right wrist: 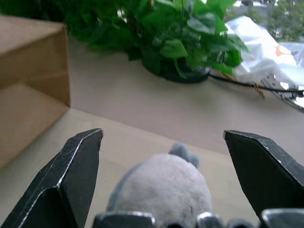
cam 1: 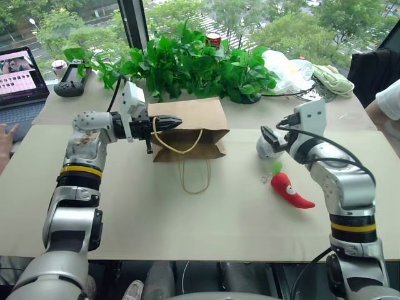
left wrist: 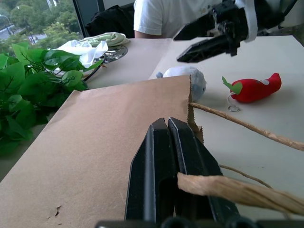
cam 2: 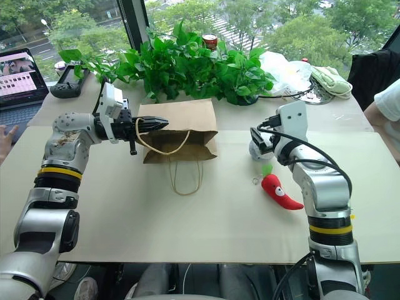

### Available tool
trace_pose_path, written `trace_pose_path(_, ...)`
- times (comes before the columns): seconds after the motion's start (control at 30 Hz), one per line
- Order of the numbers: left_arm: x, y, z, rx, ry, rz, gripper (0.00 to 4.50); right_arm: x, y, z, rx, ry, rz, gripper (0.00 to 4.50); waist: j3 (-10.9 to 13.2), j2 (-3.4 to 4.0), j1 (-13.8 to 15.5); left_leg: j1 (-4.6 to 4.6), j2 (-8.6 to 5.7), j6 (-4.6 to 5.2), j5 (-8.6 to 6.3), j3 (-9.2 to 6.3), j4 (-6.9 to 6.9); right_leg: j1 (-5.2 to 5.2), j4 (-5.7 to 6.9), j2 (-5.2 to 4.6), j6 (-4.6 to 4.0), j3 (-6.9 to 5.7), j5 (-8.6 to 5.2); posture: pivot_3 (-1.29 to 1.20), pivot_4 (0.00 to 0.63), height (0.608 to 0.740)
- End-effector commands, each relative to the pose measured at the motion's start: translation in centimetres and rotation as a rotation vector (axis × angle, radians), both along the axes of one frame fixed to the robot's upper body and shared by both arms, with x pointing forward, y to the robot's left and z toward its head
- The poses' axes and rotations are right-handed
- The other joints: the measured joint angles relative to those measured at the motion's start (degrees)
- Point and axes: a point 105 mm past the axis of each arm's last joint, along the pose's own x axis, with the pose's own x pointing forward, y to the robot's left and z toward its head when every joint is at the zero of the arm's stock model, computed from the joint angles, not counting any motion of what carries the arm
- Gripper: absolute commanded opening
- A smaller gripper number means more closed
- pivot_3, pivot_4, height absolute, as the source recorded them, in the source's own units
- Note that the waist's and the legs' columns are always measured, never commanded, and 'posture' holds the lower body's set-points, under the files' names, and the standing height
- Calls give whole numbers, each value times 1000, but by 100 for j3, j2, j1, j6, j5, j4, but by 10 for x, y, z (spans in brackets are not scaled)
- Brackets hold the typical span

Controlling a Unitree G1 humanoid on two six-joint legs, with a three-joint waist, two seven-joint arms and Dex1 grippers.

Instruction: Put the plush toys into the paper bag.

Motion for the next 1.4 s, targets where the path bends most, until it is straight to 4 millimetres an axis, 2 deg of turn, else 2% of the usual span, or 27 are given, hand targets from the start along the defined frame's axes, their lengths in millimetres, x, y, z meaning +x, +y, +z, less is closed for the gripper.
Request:
trace_pose_path(0.03,-1,-1,14,-14,-54,-6,8,-35,43,15,28,-27,272,4500,0,0,9,0,0,0,0,0,0,0,0,0,0,-1,0,0,150,717)
trace_pose_path(0.1,-1,-2,14,-17,-53,-7,8,-51,65,3,27,45,393,4500,0,0,2,0,1,0,0,-3,0,1,0,1,0,-2,0,0,150,717)
trace_pose_path(0.2,-1,-3,15,-18,-53,-10,0,-47,66,-11,35,97,361,3832,0,0,-3,0,0,0,0,-3,2,2,0,0,0,-2,0,0,150,717)
trace_pose_path(0.3,-1,-3,15,-17,-53,-11,0,-49,76,-15,43,118,390,2777,0,0,12,0,-1,-1,0,-3,8,5,0,-1,0,-1,0,0,150,717)
trace_pose_path(0.57,-1,-5,17,-16,-55,-17,0,-60,125,-43,52,219,506,61,0,0,-15,-1,0,0,0,-5,3,0,1,1,0,-2,0,0,150,717)
trace_pose_path(0.77,-2,-7,19,-19,-54,-30,0,-26,143,-60,43,205,398,61,0,0,-13,0,-1,-1,1,-5,9,2,2,1,0,-3,0,0,150,717)
trace_pose_path(1.0,-3,-8,20,-17,-49,-40,0,9,149,-61,67,153,283,61,0,0,-14,-3,0,-1,1,-6,3,-4,4,1,-1,-7,0,0,150,717)
trace_pose_path(1.13,-4,-9,23,-23,-53,-41,0,18,155,-76,45,195,245,61,-1,1,-28,-4,1,-1,1,-6,1,-4,3,0,-2,-9,0,0,150,717)
trace_pose_path(1.23,-2,-8,28,-49,-51,-19,0,15,158,-94,20,252,238,61,-1,1,-40,-4,1,-1,1,-6,1,-4,4,0,-2,-9,0,0,150,717)
trace_pose_path(1.4,1,-6,37,-97,-42,7,0,12,154,-105,-1,288,230,61,-1,1,-59,-5,1,-1,1,-8,2,-4,6,0,-2,-11,0,0,150,717)
